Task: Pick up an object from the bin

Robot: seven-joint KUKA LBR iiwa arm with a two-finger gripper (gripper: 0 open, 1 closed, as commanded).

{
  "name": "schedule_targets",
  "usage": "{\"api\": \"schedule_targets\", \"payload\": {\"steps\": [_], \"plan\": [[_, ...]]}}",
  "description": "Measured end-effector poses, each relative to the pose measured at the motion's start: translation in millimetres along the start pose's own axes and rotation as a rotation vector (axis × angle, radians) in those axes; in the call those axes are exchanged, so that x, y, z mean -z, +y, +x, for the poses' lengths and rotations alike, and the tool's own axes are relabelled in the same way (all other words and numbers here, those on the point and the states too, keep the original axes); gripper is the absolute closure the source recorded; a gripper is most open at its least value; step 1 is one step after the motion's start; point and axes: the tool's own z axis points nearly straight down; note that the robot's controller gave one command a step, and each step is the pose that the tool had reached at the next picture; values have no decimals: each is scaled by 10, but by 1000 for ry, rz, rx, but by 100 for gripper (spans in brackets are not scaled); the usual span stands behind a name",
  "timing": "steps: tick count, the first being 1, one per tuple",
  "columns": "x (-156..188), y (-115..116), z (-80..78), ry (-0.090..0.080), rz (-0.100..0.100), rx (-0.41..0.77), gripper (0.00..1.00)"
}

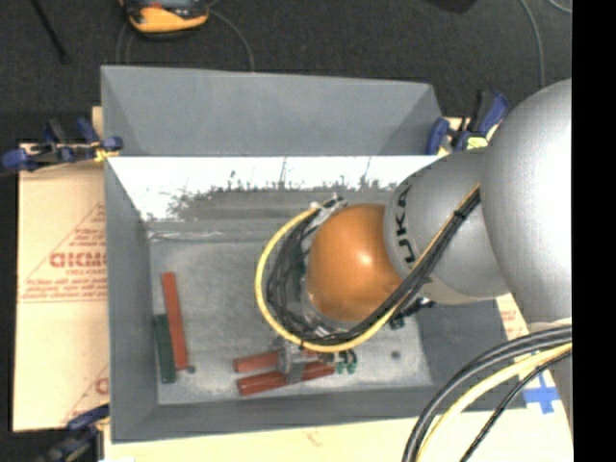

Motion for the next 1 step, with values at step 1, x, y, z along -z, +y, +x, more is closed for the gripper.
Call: {"api": "schedule_targets", "payload": {"steps": [1], "plan": [[0,0,0,0,0,-1,100]]}}
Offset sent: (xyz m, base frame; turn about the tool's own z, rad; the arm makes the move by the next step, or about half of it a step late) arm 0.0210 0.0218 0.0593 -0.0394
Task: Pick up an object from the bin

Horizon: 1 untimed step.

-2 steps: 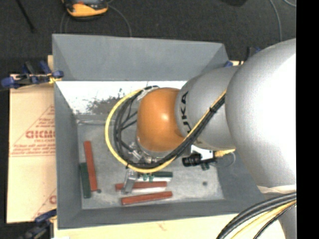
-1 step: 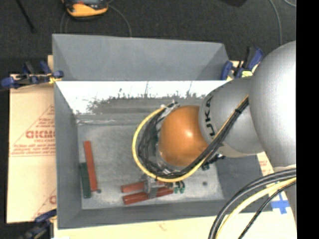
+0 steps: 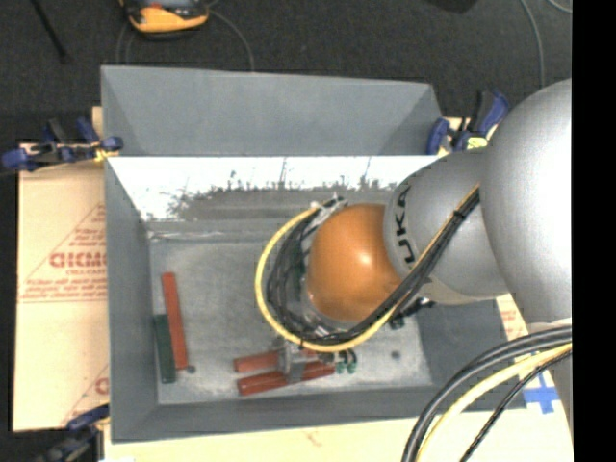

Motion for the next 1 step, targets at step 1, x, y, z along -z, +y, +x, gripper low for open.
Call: {"api": "schedule_targets", "payload": {"steps": [1], "plan": [[456,140,-182,5,1,29,100]]}}
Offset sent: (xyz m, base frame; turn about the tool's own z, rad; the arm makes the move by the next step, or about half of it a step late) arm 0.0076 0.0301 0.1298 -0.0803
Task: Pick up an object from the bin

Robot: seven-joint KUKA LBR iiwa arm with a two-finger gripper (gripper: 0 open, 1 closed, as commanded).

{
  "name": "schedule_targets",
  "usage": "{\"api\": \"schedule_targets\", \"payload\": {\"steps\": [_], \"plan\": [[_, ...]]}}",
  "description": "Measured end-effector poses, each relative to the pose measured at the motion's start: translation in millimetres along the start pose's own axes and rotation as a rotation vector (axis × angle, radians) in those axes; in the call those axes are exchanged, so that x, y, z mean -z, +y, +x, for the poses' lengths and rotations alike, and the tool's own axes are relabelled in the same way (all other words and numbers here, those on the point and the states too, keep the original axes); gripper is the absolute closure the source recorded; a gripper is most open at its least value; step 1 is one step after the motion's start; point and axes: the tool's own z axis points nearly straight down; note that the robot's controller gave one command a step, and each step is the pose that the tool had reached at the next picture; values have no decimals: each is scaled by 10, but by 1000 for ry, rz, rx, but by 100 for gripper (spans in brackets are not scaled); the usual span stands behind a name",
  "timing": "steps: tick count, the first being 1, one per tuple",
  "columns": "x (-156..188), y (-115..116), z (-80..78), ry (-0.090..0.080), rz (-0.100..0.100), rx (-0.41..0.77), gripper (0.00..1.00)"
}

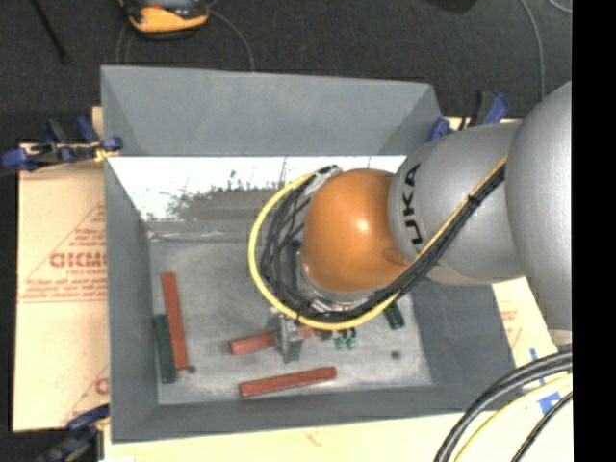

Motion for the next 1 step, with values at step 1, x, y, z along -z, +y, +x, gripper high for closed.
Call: {"api": "schedule_targets", "payload": {"steps": [1], "plan": [[844,147,59,-4,-2,47,100]]}}
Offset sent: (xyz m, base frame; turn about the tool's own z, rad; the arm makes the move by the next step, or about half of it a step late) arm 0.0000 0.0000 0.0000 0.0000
